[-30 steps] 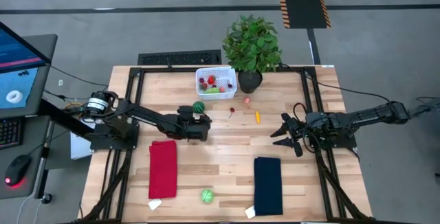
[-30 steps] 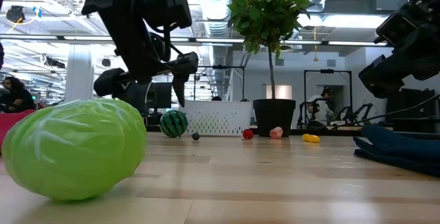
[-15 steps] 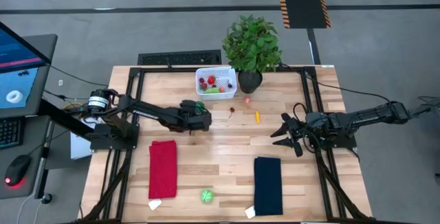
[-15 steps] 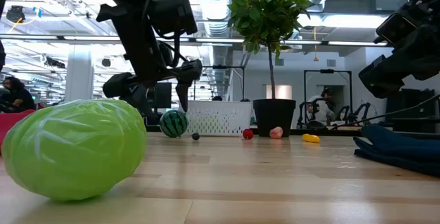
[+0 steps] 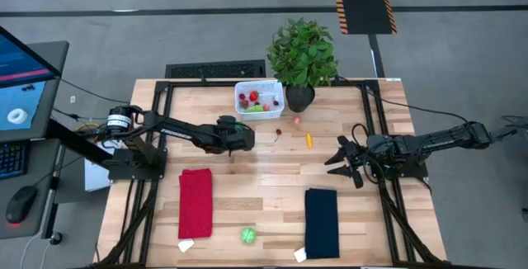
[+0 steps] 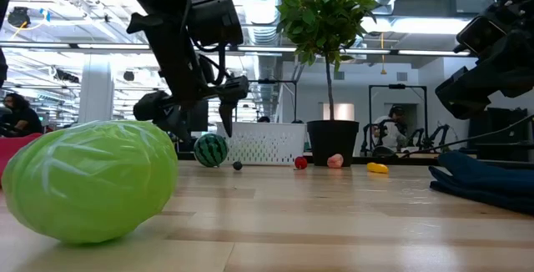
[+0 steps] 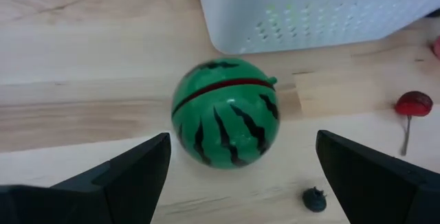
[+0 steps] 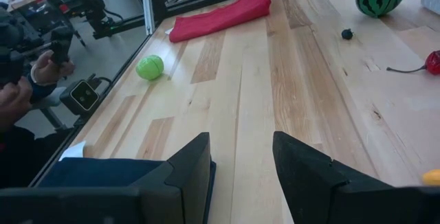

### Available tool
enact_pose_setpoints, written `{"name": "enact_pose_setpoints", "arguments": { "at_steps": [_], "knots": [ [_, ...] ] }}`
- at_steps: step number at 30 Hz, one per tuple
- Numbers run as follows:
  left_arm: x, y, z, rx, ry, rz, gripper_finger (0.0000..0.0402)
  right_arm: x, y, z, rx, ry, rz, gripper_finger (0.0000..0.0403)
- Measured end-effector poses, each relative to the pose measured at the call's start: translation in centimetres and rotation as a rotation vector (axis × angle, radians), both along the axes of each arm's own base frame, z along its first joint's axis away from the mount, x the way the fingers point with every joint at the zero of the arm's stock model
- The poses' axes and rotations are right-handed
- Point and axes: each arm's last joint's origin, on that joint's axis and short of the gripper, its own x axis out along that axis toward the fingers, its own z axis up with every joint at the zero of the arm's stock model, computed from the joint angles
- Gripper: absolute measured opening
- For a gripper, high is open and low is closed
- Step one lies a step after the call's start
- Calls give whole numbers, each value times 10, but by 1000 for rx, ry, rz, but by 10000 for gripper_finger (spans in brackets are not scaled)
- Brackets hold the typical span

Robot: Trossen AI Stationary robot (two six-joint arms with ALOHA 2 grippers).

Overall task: Pick and placing Produce into tupperware
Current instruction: Put the green watermelon into the white basket

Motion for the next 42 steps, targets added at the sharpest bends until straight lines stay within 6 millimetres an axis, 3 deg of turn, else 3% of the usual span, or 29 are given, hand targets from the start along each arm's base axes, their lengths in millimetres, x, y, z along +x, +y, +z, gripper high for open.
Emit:
{"name": "enact_pose_setpoints", "arguments": {
  "at_steps": [13, 42],
  "knots": [
    [5, 13, -15, -15, 19, 26, 353, 0, 0, 0, 0, 0, 0, 182],
    [4, 26, -14, -71, 16, 9, 352, 0, 0, 0, 0, 0, 0, 182]
  ]
}}
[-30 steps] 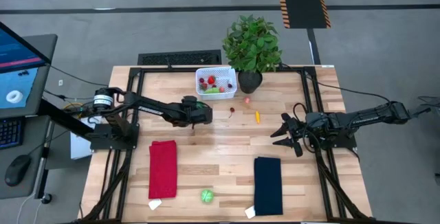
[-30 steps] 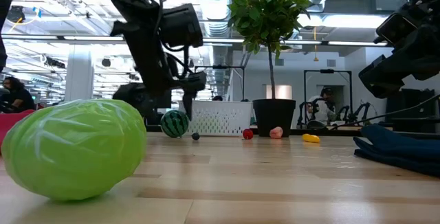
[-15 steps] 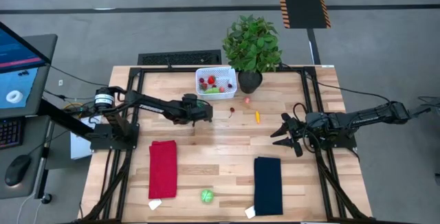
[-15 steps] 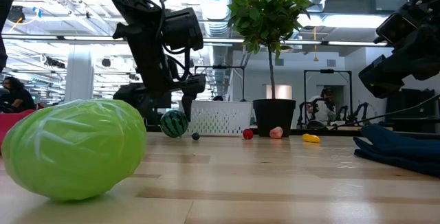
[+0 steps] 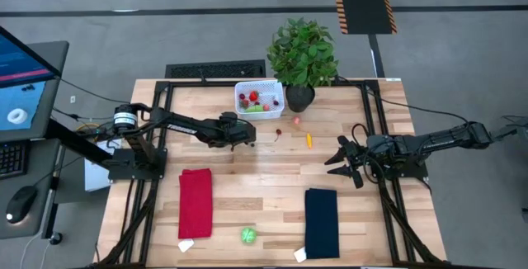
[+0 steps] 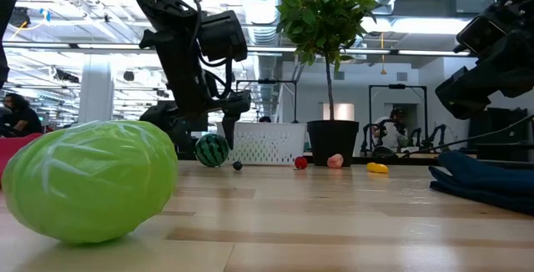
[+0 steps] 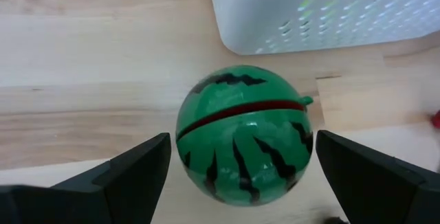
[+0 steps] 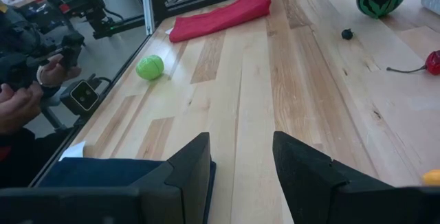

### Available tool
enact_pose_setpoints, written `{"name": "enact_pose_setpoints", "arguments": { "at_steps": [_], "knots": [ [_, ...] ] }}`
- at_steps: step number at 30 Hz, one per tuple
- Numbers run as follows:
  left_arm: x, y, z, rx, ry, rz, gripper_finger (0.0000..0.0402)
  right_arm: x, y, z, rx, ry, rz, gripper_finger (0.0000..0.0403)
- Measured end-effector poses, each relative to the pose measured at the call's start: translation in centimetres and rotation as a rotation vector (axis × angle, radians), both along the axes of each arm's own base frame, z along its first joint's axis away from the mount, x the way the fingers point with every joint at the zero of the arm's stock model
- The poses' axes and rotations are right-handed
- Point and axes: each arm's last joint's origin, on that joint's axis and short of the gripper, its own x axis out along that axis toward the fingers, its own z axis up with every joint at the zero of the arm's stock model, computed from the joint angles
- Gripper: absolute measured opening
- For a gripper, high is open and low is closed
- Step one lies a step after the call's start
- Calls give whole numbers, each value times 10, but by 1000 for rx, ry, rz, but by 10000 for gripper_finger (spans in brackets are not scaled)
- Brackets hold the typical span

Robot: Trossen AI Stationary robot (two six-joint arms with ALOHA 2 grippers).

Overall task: Pick and placing Produce into tupperware
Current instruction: Put the green watermelon into the white basket

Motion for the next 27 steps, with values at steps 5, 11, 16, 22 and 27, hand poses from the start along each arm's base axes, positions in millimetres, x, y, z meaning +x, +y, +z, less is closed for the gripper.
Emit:
{"name": "enact_pose_setpoints", "arguments": {
  "at_steps": [5, 11, 16, 22, 27],
  "knots": [
    [0, 0, 0, 0, -6, 1, 342, 0, 0, 0, 0, 0, 0, 182],
    [1, 0, 0, 1, -13, 1, 318, 0, 0, 0, 0, 0, 0, 182],
    [1, 0, 0, -4, -14, -1, 295, 0, 0, 0, 0, 0, 0, 182],
    [1, 0, 1, -5, -17, 0, 276, 0, 0, 0, 0, 0, 0, 182],
    [1, 0, 1, -6, -20, 5, 275, 0, 0, 0, 0, 0, 0, 182]
  ]
}}
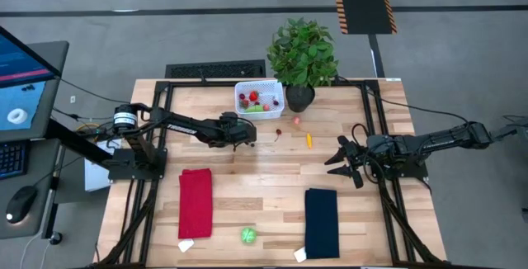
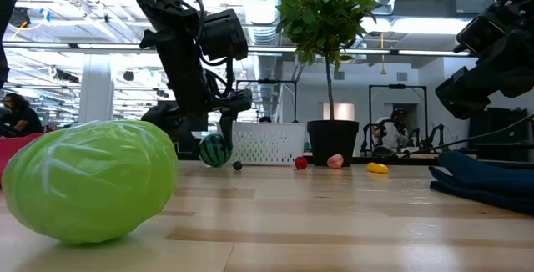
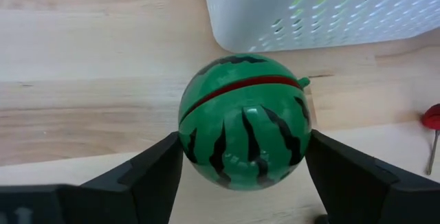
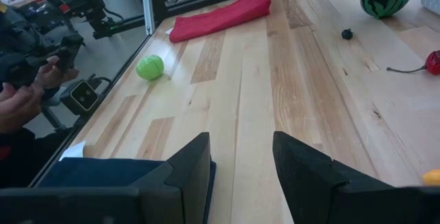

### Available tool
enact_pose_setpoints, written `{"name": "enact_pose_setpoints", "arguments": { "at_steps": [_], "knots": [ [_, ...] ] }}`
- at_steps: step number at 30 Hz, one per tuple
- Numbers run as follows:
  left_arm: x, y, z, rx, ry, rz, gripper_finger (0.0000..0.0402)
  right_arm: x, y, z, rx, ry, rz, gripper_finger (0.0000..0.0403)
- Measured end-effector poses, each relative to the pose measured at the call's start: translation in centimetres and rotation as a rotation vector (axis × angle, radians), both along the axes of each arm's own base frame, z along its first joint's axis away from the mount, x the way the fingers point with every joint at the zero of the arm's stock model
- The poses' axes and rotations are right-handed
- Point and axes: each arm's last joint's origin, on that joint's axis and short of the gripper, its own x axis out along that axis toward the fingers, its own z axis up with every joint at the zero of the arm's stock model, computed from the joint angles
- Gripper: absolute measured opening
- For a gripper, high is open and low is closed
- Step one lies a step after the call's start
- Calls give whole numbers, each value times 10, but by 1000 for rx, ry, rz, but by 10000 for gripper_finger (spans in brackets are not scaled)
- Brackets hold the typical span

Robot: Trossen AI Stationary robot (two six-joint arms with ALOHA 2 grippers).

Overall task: Pick and placing Produce into tupperware
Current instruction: Put the green watermelon into the white basket

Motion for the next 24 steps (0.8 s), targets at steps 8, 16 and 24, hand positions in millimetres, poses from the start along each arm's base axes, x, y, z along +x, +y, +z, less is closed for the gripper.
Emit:
{"name": "enact_pose_setpoints", "arguments": {
  "at_steps": [8, 16, 24],
  "knots": [
    [0, -1, 0, -17, -17, 17, 268, 0, 0, 0, 0, 0, 0, 182],
    [1, -5, 0, -38, -29, 13, 267, 0, 0, 0, 0, 0, 0, 182],
    [2, -16, 1, -13, -36, 9, 266, 0, 0, 0, 0, 0, 0, 182]
  ]
}}
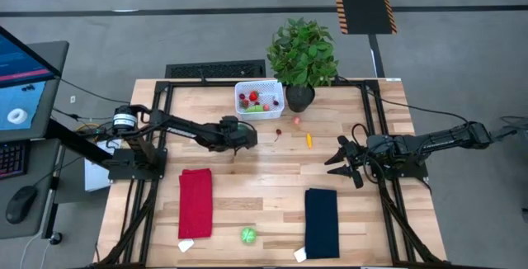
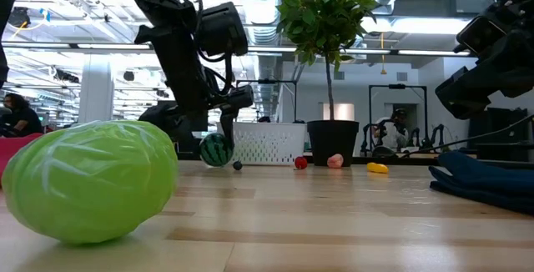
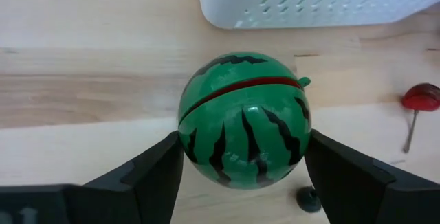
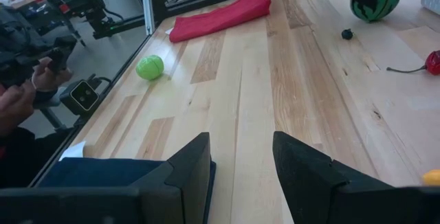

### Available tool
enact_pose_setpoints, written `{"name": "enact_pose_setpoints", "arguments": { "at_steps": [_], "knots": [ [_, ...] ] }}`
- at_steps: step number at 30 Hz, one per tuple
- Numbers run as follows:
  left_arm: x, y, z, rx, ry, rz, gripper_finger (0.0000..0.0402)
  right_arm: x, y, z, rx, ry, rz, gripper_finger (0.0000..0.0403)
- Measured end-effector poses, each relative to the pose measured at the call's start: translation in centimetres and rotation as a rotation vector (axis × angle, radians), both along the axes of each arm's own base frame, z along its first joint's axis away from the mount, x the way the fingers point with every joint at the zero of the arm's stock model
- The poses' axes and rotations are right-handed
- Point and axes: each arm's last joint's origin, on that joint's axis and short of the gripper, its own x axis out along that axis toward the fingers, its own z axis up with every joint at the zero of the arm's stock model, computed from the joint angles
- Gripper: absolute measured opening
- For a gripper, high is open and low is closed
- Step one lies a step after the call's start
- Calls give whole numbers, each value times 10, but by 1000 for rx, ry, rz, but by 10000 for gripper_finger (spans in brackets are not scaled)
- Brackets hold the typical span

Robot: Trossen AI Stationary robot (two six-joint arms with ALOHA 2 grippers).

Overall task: Pick and placing Produce into tupperware
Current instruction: Put the green watermelon into the white basket

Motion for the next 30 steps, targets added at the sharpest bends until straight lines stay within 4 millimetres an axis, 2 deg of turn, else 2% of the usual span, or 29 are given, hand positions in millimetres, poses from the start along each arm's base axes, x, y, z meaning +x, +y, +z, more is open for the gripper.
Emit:
{"name": "enact_pose_setpoints", "arguments": {
  "at_steps": [14, 26, 30],
  "knots": [
    [15, -9, 35, 37, 32, 4, 264, 0, 0, 0, 0, 0, 0, 182],
    [26, -7, 78, 115, 78, 15, 264, 0, 0, 0, 0, 0, 0, 182],
    [28, 0, 88, 154, 92, 13, 264, 0, 0, 0, 0, 0, 0, 182]
  ]
}}
